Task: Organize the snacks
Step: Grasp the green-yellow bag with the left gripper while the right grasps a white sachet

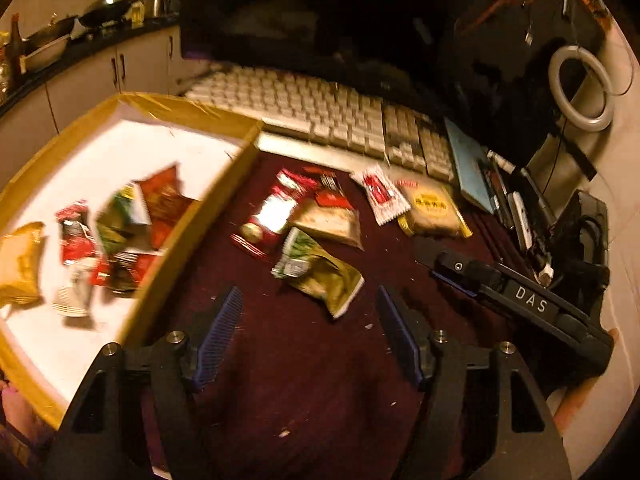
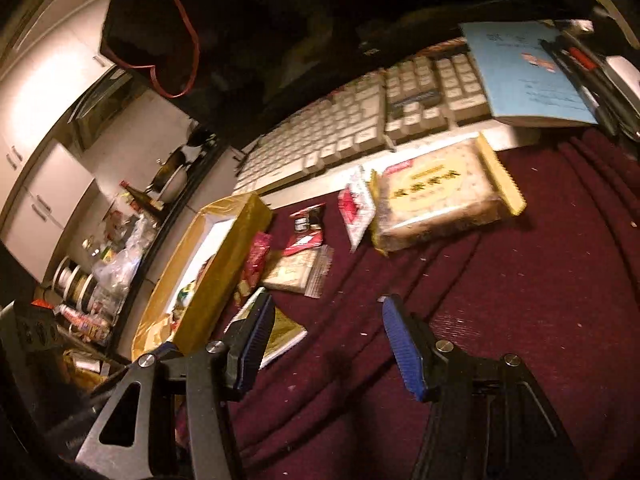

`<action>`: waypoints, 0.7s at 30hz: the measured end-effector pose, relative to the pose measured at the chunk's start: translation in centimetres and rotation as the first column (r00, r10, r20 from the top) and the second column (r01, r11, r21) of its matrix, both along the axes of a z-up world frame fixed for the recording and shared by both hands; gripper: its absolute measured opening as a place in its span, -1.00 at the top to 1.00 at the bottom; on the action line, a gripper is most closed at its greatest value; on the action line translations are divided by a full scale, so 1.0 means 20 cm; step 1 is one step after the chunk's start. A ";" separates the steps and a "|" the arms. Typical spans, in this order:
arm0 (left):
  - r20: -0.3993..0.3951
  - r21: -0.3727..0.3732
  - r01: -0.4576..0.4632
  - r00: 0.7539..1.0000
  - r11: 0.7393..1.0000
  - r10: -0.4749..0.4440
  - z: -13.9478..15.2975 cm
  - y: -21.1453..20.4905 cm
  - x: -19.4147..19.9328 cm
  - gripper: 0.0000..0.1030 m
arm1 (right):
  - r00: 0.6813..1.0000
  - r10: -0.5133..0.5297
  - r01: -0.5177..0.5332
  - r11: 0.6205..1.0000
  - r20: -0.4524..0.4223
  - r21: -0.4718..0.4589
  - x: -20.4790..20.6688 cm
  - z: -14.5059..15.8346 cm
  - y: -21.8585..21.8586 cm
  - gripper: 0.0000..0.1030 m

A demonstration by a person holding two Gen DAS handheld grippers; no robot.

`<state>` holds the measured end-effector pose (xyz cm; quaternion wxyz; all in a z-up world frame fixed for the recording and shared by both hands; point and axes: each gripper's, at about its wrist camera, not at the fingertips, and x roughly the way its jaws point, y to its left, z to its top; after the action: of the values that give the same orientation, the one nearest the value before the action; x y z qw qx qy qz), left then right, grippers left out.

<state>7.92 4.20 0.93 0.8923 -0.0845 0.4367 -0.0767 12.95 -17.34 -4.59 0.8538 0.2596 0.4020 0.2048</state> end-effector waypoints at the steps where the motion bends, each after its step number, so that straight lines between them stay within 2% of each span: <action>1: -0.011 -0.004 -0.003 1.000 1.000 0.003 -0.02 -0.03 0.03 -0.34 | 1.000 -0.012 0.012 1.000 -0.011 -0.007 0.00 -0.01 -0.01 -0.15; 4: -0.049 -0.016 -0.037 0.998 0.999 0.036 -0.09 -0.08 0.13 -0.34 | 0.999 -0.028 0.028 1.000 -0.030 -0.008 0.00 -0.03 -0.02 -0.10; 6: -0.083 0.010 -0.090 0.992 0.996 0.090 -0.15 -0.08 0.19 -0.34 | 0.999 -0.029 0.028 0.999 -0.026 -0.022 0.00 -0.03 -0.02 -0.09; 7: -0.089 0.018 -0.108 0.990 0.994 0.109 -0.17 -0.08 0.21 -0.33 | 0.999 -0.028 0.028 0.999 -0.025 -0.030 0.00 -0.03 -0.01 -0.09; 8: -0.063 0.037 -0.119 0.991 0.992 0.121 -0.16 -0.08 0.20 -0.32 | 0.999 -0.029 0.028 0.999 -0.022 -0.036 0.00 -0.03 -0.01 -0.09; 10: -0.033 0.052 -0.128 0.991 0.990 0.130 -0.16 -0.09 0.19 -0.05 | 0.999 -0.027 0.026 0.999 -0.019 -0.047 0.00 -0.03 -0.01 -0.09; 12: -0.020 0.048 -0.115 0.993 0.992 0.116 -0.17 -0.08 0.15 0.13 | 1.000 -0.025 0.024 0.998 -0.016 -0.060 -0.01 -0.03 0.00 -0.09; 15: 0.022 0.005 -0.093 0.995 0.996 0.092 -0.16 -0.02 0.08 0.28 | 1.000 -0.026 0.025 0.998 -0.015 -0.059 -0.01 -0.03 0.01 -0.09; 17: 0.028 -0.040 -0.086 0.996 0.995 0.087 -0.17 0.02 0.05 0.29 | 1.000 -0.025 0.024 0.998 -0.015 -0.060 -0.01 -0.03 0.01 -0.09; 18: 0.032 -0.104 -0.073 0.997 0.992 0.077 -0.16 0.06 0.04 0.31 | 1.000 -0.025 0.024 0.998 -0.014 -0.063 -0.01 -0.03 0.01 -0.09; 19: 0.045 -0.128 -0.072 0.996 0.989 0.079 -0.16 0.09 0.03 0.31 | 1.000 -0.024 0.023 0.997 -0.013 -0.068 -0.01 -0.03 0.01 -0.10; 21: 0.046 -0.136 -0.080 0.995 0.987 0.087 -0.17 0.10 0.03 0.32 | 1.000 -0.020 0.019 0.997 -0.010 -0.075 -0.01 -0.02 0.02 -0.13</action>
<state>8.45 6.14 -2.46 0.8981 -0.1604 0.4035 -0.0703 12.74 -16.94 -5.05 0.8627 0.2325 0.4115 0.1798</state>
